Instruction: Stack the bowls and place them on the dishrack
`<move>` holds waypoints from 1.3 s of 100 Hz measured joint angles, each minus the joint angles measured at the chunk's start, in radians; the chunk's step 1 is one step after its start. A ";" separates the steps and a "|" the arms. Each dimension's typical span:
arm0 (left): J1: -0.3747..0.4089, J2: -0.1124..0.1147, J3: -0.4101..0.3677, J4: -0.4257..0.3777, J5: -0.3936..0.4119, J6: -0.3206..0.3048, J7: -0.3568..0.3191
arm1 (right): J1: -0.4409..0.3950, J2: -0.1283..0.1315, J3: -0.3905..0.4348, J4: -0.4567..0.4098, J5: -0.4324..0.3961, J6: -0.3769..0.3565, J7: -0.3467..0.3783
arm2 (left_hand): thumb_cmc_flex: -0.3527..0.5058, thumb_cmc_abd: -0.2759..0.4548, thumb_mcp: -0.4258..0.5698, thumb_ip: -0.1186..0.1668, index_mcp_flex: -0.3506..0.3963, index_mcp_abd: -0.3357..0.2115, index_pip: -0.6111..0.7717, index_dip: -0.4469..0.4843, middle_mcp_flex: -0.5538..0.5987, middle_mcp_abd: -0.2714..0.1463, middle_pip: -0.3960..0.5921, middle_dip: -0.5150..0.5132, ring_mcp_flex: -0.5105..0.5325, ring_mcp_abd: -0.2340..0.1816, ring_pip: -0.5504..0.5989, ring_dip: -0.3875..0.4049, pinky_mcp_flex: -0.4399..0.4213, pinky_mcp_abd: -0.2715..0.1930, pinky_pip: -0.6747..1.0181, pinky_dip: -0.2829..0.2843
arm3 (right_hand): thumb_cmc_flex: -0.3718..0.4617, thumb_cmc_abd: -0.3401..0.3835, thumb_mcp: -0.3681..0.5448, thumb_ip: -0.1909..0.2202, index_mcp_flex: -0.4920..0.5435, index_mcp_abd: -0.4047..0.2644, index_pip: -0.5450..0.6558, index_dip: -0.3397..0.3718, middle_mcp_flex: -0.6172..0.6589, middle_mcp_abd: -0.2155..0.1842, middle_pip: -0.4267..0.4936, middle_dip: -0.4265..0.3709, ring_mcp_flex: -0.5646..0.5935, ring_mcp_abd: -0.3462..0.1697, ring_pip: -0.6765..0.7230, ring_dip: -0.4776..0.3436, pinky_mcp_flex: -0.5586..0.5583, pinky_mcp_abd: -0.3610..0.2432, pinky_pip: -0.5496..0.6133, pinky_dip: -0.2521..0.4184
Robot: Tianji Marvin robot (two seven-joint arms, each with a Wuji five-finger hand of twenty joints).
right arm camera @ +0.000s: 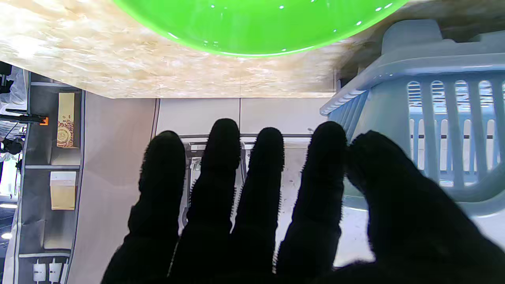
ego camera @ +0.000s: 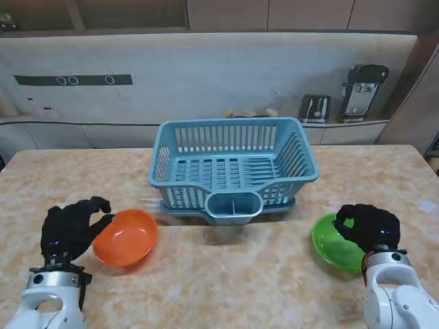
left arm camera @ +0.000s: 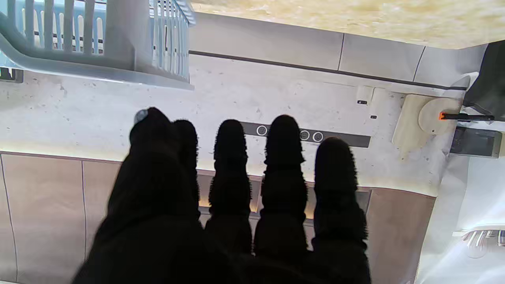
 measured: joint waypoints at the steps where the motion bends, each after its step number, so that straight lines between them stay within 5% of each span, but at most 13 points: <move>1: 0.000 0.000 0.000 0.000 0.000 0.000 0.000 | 0.000 0.000 0.000 0.000 0.000 0.000 0.000 | 0.000 0.000 0.000 0.000 0.000 0.000 0.000 0.000 0.000 0.000 0.000 0.000 0.000 0.000 0.000 0.000 0.000 0.000 0.000 0.000 | 0.000 0.000 0.000 0.000 0.000 0.000 0.000 0.000 0.000 0.000 0.000 0.000 0.000 0.000 0.000 0.000 0.000 0.000 0.000 0.000; 36: 0.006 0.000 -0.001 -0.004 -0.002 0.003 0.002 | -0.001 0.000 0.001 -0.001 0.000 -0.001 0.007 | 0.000 0.000 0.000 0.000 0.000 0.000 0.000 0.000 0.000 0.000 0.000 0.000 0.000 0.000 -0.003 0.000 0.000 0.000 0.000 0.000 | 0.000 0.000 0.000 0.000 0.000 0.000 0.000 -0.002 0.000 0.000 -0.003 0.000 0.000 0.000 -0.009 -0.001 -0.007 0.002 -0.010 -0.008; 69: 0.009 0.000 -0.001 -0.009 0.000 0.004 0.001 | 0.006 0.002 -0.006 -0.001 0.002 0.005 0.040 | 0.000 0.000 0.000 0.000 0.000 0.000 0.000 0.000 0.000 0.000 0.000 0.000 0.000 0.000 -0.021 -0.011 0.000 0.000 0.000 0.000 | 0.000 -0.002 0.013 0.000 -0.069 0.006 -0.040 -0.066 -0.013 0.000 -0.099 -0.080 -0.041 0.012 -0.185 -0.108 -0.104 0.031 -0.151 -0.071; 91: 0.014 -0.001 -0.003 -0.011 -0.001 0.004 0.005 | 0.028 0.006 -0.023 0.000 0.001 0.066 0.092 | 0.000 0.000 0.000 0.000 0.000 0.000 0.000 0.000 0.000 0.000 0.000 0.000 0.000 0.001 -0.034 -0.021 -0.001 0.000 0.000 0.000 | 0.005 -0.043 0.027 0.000 -0.127 0.096 -0.141 -0.114 -0.087 0.002 -0.181 -0.153 -0.113 0.016 -0.310 -0.192 -0.198 0.048 -0.268 -0.140; 107: 0.018 -0.001 -0.003 -0.013 -0.002 0.008 0.008 | 0.064 0.010 -0.023 0.024 -0.024 0.061 0.158 | 0.000 0.000 0.000 0.000 0.000 0.000 0.000 0.000 0.000 0.000 0.000 0.000 0.000 0.001 -0.035 -0.022 -0.001 0.000 0.000 0.000 | -0.015 -0.026 0.025 0.034 -0.143 0.198 -0.348 -0.057 -0.178 0.015 -0.243 -0.205 -0.190 0.019 -0.388 -0.249 -0.256 0.049 -0.340 -0.191; 130: 0.021 -0.002 -0.004 -0.015 -0.004 0.009 0.010 | 0.145 0.028 -0.031 0.103 -0.033 0.043 0.262 | 0.000 0.000 0.000 0.000 0.000 0.000 0.000 0.000 0.000 0.000 0.000 0.000 0.000 0.001 -0.036 -0.025 -0.001 0.000 -0.002 0.000 | -0.020 -0.046 0.024 0.039 -0.268 0.276 -0.456 -0.048 -0.350 0.053 -0.314 -0.258 -0.292 0.027 -0.446 -0.295 -0.299 0.049 -0.389 -0.220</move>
